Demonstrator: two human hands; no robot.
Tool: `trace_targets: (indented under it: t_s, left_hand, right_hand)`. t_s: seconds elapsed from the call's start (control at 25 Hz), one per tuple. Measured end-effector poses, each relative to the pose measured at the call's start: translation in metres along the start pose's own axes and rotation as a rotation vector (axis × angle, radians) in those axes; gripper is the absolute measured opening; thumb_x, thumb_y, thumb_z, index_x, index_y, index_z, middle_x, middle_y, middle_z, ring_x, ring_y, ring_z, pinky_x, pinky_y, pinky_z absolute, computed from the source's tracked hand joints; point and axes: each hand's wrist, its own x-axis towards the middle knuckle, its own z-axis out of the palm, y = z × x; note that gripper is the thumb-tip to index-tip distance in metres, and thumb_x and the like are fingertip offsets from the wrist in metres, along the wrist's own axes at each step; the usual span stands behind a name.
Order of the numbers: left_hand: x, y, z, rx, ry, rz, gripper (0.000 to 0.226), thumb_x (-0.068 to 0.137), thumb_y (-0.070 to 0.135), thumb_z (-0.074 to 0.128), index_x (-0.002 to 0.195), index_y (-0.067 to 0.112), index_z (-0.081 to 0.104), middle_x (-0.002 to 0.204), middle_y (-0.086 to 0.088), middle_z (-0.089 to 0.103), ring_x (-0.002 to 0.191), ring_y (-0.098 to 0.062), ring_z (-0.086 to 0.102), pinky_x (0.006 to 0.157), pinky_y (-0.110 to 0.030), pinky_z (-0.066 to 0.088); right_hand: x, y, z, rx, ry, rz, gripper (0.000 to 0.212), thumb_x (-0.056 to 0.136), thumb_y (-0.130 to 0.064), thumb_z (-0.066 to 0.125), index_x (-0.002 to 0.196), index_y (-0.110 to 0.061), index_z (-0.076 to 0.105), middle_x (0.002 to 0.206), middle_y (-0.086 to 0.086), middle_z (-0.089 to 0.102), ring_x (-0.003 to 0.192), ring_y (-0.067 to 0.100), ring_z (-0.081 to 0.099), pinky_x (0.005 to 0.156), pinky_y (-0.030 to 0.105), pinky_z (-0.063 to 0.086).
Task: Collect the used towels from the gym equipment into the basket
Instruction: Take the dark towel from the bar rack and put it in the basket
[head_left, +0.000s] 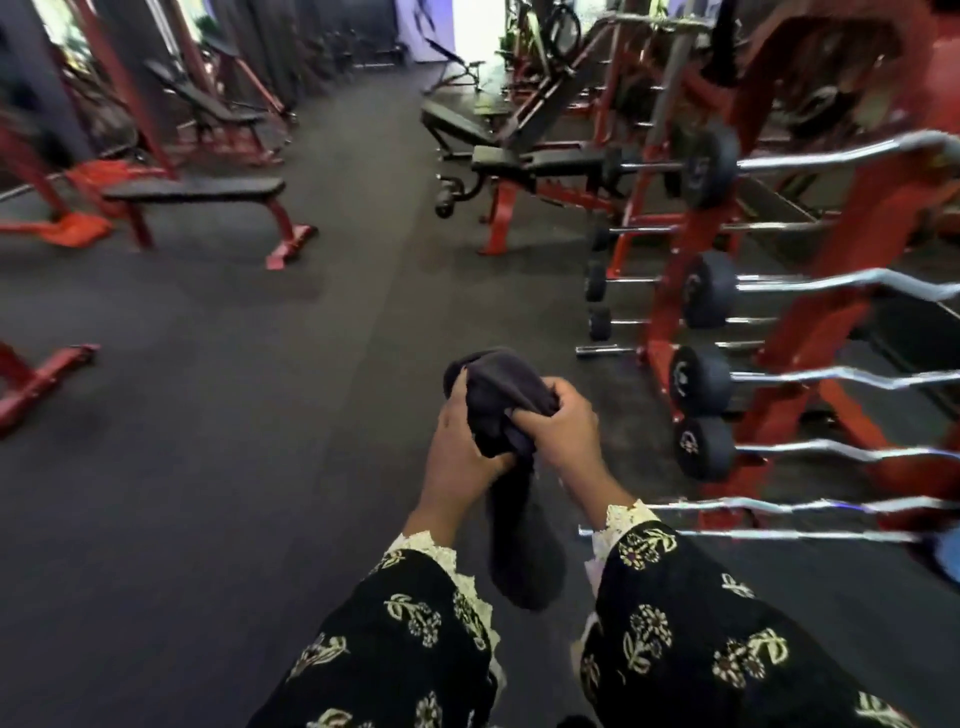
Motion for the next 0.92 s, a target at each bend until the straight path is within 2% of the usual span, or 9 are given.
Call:
trace_targets:
  t_s: [0.12,0.2,0.28,0.4,0.48,0.56,0.68,0.8,0.92]
  left_hand:
    - [0.053,-0.023,-0.062,-0.083,0.212,-0.077,0.081,0.062,0.018,0.074,0.137,0.024,0.046,0.12,0.006,0.064,0.108,-0.012,0.063,0.09,-0.016,0.049]
    - [0.082,-0.041,-0.096,-0.23,0.266,-0.155,0.052,0.068,0.012,0.069,0.119,0.015,0.063,0.106,-0.001,0.072,0.099,-0.018,0.068,0.086,-0.029,0.054]
    - [0.103,-0.058,-0.122,-0.419,0.291,-0.203,0.022,0.074,0.002,0.067,0.094,0.011,0.071,0.08,0.004,0.074,0.072,-0.008,0.066,0.066,-0.027,0.052]
    - [0.145,-0.085,-0.152,-0.655,0.336,-0.39,0.024,0.082,-0.01,0.057,0.076,0.012,0.066,0.062,0.004,0.067,0.055,-0.01,0.058,0.048,-0.022,0.05]
    - [0.175,-0.104,-0.169,-0.852,0.349,-0.561,0.024,0.088,-0.01,0.052,0.078,0.008,0.063,0.06,-0.004,0.067,0.051,-0.018,0.062,0.045,-0.023,0.053]
    - [0.215,-0.132,-0.189,-1.003,0.365,-0.707,0.019,0.093,-0.006,0.048,0.082,0.005,0.06,0.056,-0.007,0.067,0.052,-0.02,0.064,0.047,-0.024,0.054]
    - [0.284,-0.181,-0.223,-1.073,0.363,-0.818,0.019,0.093,-0.005,0.045,0.083,0.004,0.058,0.05,-0.005,0.066,0.052,-0.017,0.064,0.049,-0.024,0.053]
    - [0.361,-0.22,-0.259,-0.984,0.447,-0.871,0.016,0.091,-0.003,0.053,0.106,0.002,0.056,0.077,-0.012,0.069,0.066,-0.021,0.067,0.062,-0.031,0.056]
    - [0.439,-0.249,-0.307,-0.376,0.782,-0.736,0.063,0.079,0.002,0.06,0.138,0.015,0.042,0.129,-0.016,0.05,0.107,-0.031,0.059,0.093,-0.036,0.048]
  right_hand:
    - [0.032,-0.018,0.065,0.433,-0.156,0.091,0.034,0.081,-0.004,0.072,0.107,-0.018,0.056,0.098,0.007,0.07,0.074,0.013,0.064,0.068,0.026,0.054]
    - [0.051,-0.026,0.106,0.519,-0.266,0.157,0.026,0.089,-0.006,0.062,0.112,-0.018,0.056,0.105,0.003,0.069,0.074,0.01,0.066,0.06,0.023,0.055]
    - [0.07,-0.026,0.145,0.502,-0.278,0.16,0.026,0.091,-0.007,0.06,0.114,-0.018,0.058,0.116,0.004,0.067,0.085,0.01,0.065,0.067,0.024,0.054]
    - [0.104,-0.019,0.196,0.212,-0.241,0.128,0.069,0.079,-0.015,0.078,0.138,-0.022,0.043,0.133,-0.004,0.046,0.112,0.012,0.052,0.092,0.032,0.049]
    - [0.121,-0.015,0.226,0.141,-0.393,0.17,0.09,0.069,-0.023,0.086,0.143,-0.03,0.034,0.133,-0.011,0.045,0.115,0.004,0.054,0.094,0.035,0.049]
    - [0.155,-0.013,0.268,0.248,-0.516,0.179,0.081,0.069,-0.012,0.084,0.137,-0.024,0.042,0.126,-0.008,0.062,0.1,0.002,0.065,0.084,0.032,0.054]
    - [0.228,-0.02,0.346,0.29,-0.487,0.189,0.066,0.066,0.005,0.081,0.124,-0.012,0.055,0.114,0.008,0.07,0.096,0.017,0.067,0.087,0.037,0.055]
    - [0.304,-0.032,0.425,0.132,-0.389,0.113,0.054,0.062,-0.002,0.083,0.106,-0.024,0.061,0.11,0.011,0.071,0.1,0.025,0.067,0.091,0.043,0.055]
    - [0.384,-0.056,0.495,-0.06,-0.334,0.051,0.057,0.059,-0.01,0.081,0.109,-0.029,0.062,0.104,0.006,0.071,0.102,0.028,0.065,0.092,0.041,0.053]
